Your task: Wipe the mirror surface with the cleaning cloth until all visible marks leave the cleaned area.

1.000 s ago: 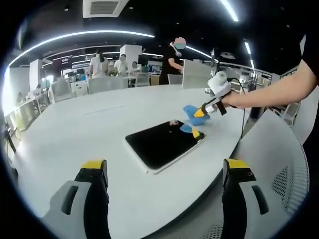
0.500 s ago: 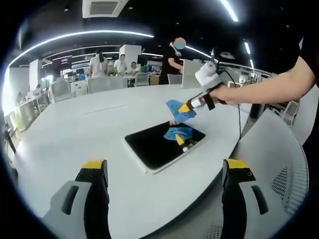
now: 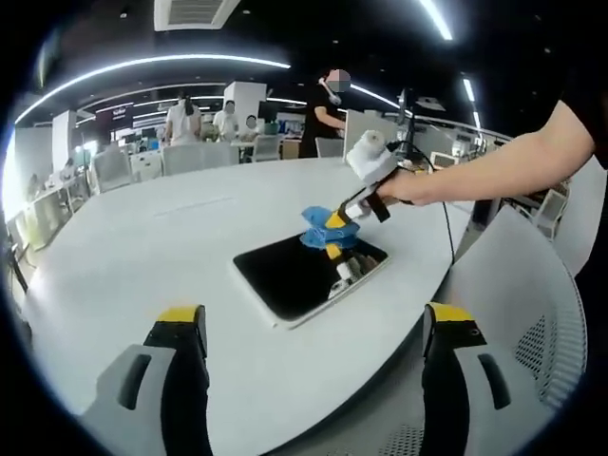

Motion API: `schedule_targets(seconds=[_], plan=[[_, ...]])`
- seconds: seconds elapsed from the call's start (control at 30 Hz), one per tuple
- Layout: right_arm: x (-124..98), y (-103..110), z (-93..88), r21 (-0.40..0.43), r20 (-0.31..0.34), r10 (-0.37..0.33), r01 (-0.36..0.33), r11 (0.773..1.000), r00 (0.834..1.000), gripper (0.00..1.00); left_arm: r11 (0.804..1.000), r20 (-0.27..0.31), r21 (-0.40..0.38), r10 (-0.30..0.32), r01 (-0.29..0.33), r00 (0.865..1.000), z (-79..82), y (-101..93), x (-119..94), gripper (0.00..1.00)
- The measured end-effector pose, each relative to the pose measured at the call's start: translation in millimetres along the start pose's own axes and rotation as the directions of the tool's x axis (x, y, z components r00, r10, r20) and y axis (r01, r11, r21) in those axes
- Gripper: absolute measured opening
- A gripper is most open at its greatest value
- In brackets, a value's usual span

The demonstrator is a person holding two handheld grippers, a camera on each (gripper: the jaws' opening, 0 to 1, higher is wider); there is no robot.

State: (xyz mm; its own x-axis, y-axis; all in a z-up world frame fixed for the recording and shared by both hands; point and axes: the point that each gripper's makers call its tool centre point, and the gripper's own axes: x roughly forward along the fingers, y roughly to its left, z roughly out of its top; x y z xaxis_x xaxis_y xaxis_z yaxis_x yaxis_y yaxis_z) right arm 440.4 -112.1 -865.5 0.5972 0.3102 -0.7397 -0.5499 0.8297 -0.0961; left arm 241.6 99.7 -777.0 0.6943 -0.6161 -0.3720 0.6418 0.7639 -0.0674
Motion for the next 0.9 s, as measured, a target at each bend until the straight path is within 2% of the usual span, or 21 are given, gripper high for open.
schedule_targets(seconds=[0.57,0.9], plan=[[3.4,-1.7,-0.5,-0.002,0.017,-0.046,0.046,0.999,0.999,0.01,1.0,0.002,-0.008,-0.005,0.005,1.0,0.2,-0.9,0.3,0.93],[1.6,9.1,2.1,-0.01,0.035,-0.059,0.06,0.998,0.998,0.0,1.0,0.001,-0.007,-0.011,0.011,1.0,-0.3,-1.5,0.9,0.93]])
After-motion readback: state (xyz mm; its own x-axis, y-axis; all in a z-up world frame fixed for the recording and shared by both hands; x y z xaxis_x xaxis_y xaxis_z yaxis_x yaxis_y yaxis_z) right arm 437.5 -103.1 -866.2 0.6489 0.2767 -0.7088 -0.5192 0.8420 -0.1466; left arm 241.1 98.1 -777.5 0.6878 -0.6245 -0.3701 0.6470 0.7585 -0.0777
